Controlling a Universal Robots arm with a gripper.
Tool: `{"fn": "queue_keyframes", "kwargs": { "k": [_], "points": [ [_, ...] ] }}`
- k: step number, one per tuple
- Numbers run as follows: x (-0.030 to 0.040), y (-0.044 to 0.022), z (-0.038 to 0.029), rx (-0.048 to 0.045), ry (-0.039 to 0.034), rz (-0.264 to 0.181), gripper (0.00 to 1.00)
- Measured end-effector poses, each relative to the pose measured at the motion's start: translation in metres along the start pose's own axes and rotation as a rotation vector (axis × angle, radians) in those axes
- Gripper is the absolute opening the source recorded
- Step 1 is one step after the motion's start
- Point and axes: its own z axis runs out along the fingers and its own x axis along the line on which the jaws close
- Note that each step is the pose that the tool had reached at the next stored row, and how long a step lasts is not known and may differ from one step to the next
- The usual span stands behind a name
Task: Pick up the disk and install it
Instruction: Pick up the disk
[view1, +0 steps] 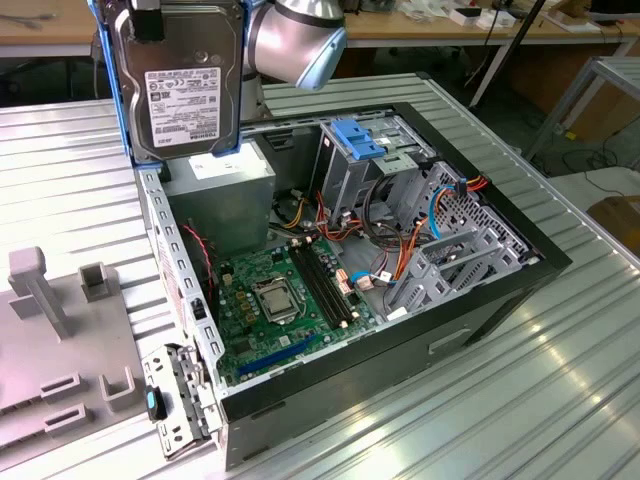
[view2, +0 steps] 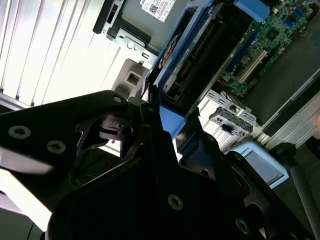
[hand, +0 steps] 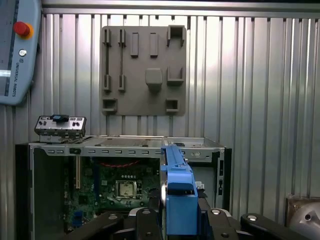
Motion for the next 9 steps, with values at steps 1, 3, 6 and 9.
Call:
{"fn": "queue_keyframes", "kwargs": {
  "k": [1, 3, 6, 9],
  "points": [
    [0.0009, -0.0014, 0.0002, 0.0004, 0.0000, 0.000, 0.37],
    [0.0019, -0.0065, 0.0006, 0.0006, 0.0001, 0.000, 0.37],
    [0.0024, -0.0184, 0.0012, 0.0009, 0.0001, 0.000, 0.37],
    [0.0026, -0.0309, 0.0017, 0.0008, 0.0002, 0.000, 0.37]
  ]
}}
